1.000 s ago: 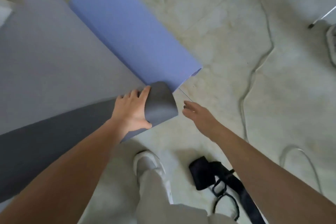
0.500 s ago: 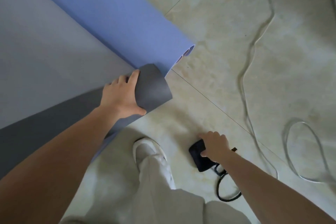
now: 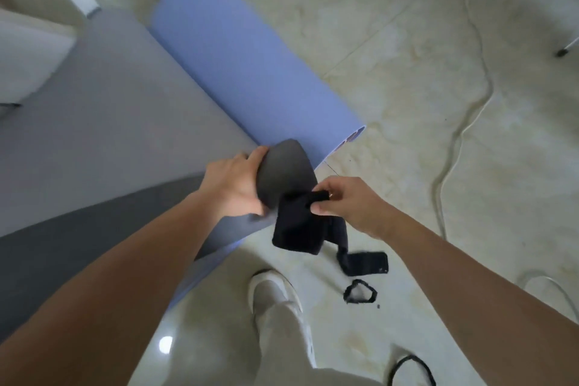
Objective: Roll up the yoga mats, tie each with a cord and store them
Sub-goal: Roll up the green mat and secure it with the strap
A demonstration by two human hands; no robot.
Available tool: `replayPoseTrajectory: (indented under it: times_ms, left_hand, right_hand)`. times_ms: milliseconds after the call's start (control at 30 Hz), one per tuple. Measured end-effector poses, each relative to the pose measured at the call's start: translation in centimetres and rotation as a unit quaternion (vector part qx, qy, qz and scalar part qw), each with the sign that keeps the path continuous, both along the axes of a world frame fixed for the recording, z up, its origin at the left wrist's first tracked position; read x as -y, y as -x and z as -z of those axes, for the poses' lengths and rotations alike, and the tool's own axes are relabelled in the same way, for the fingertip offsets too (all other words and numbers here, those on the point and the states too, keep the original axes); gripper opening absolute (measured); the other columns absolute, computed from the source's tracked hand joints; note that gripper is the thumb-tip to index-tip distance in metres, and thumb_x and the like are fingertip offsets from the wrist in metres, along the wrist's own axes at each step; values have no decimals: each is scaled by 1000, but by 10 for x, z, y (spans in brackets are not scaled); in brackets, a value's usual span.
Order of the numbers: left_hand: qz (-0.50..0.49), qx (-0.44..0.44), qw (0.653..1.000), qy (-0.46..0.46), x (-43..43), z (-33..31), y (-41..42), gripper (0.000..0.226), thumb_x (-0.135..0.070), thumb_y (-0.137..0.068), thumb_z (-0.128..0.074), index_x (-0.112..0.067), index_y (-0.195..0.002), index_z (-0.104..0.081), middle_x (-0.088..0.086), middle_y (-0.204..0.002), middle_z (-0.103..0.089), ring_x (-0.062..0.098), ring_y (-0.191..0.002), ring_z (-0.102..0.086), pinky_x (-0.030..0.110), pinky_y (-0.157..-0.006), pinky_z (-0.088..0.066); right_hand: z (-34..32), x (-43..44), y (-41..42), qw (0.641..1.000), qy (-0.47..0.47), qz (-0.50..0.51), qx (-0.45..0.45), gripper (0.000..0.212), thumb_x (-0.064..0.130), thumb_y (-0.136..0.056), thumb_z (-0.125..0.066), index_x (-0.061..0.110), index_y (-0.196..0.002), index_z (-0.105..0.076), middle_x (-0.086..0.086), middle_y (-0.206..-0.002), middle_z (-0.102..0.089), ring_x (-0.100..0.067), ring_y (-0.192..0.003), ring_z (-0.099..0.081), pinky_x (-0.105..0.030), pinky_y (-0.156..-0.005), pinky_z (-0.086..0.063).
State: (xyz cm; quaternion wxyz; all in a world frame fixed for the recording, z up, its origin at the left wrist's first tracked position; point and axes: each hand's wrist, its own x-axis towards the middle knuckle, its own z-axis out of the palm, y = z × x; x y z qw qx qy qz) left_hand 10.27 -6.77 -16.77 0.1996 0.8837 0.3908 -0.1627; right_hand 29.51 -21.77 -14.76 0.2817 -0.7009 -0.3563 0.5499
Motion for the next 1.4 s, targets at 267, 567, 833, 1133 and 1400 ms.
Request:
replayPoseTrajectory:
  times_ms: [267,567,833,1133,1400]
  left_hand:
    - [-61,63,996,-25,-77,-37,65,109,-49,-65,-74,-30,-155,-14,5,-130,-58,33,-114,-61,43,-92,-50]
    - [-216,40,975,-39,-133,-42,200,101,-63,-55,-85,-29,-137,-36,-1,-122,-63,30,-110,-62,35,-82,-48]
    - [-283,91,955,-7,-130,48,259,86,-72,-63,-75,-35,-135,-46,-8,-126,-59,22,-115,-57,34,-91,-49]
    - [-328,43,944,17,-90,47,373,99,-81,-75,-54,-27,-153,-26,-4,-154,-40,22,-135,-44,37,-104,-39]
    - [-629,340,691,103,-74,57,388,104,-98,-52,-53,-35,-135,-42,-8,-131,-59,21,-120,-59,48,-105,-45]
  right_hand:
    - [-46,-128,69,991,-125,-4,-40,12,11,-93,-66,15,-93,-55,9,-69,-57,1,-61,-53,-12,-60,-41]
    - [-28,-224,202,989,-132,-56,-31,20,36,-95,-62,20,-99,-51,-13,-101,-67,-26,-79,-69,-38,-66,-57]
    - [11,-273,302,992,-98,-5,-82,28,27,-99,-58,6,-117,-55,-14,-106,-69,-18,-83,-72,-35,-67,-61]
    - [60,-294,363,996,-49,-71,1,25,28,-95,-65,15,-113,-52,-6,-110,-64,-20,-98,-63,-38,-86,-54]
    - [60,-284,441,983,-13,-182,21,35,36,-94,-64,14,-120,-54,-6,-106,-66,-24,-94,-65,-47,-86,-56]
